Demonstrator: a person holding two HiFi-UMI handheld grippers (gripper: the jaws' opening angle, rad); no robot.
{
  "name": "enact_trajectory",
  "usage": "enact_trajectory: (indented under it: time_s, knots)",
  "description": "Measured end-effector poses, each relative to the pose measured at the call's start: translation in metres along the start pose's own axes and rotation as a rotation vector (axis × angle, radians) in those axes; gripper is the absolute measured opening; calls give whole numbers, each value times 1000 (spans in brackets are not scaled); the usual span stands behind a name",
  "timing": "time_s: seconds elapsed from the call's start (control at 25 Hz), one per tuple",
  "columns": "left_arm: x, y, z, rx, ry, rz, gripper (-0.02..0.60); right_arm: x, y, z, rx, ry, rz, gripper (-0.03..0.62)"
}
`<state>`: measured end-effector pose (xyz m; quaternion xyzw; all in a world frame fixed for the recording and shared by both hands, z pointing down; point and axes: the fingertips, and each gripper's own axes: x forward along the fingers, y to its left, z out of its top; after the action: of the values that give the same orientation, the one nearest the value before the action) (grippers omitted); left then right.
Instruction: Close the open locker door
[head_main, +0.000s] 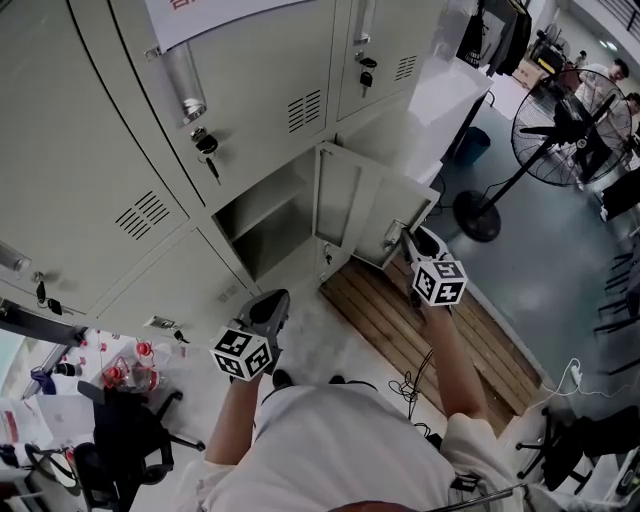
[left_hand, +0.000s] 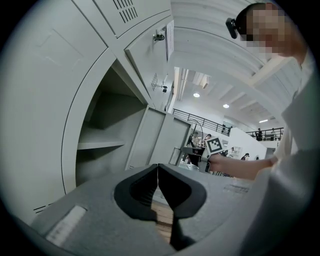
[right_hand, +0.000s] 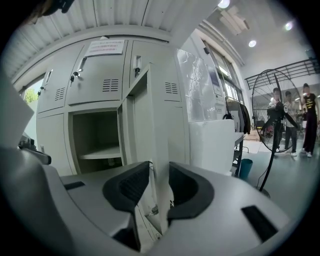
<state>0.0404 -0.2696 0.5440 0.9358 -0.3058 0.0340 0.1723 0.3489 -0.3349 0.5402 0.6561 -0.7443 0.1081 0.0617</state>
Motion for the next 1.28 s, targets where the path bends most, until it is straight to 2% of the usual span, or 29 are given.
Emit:
enact_trajectory:
  time_s: [0.84,1.08,1.28]
  knots:
    - [-37,-12,-10,-1,-3,-5,15,-38,63,-11,-13,19,84,109]
    - [-44,-13,-13,-7,-4,-3,15,-45,105,-15,-36,26,188,109]
    - [-51,-11,-13,-7,-8,10,15,-47,146,-14,-104,37,283,112]
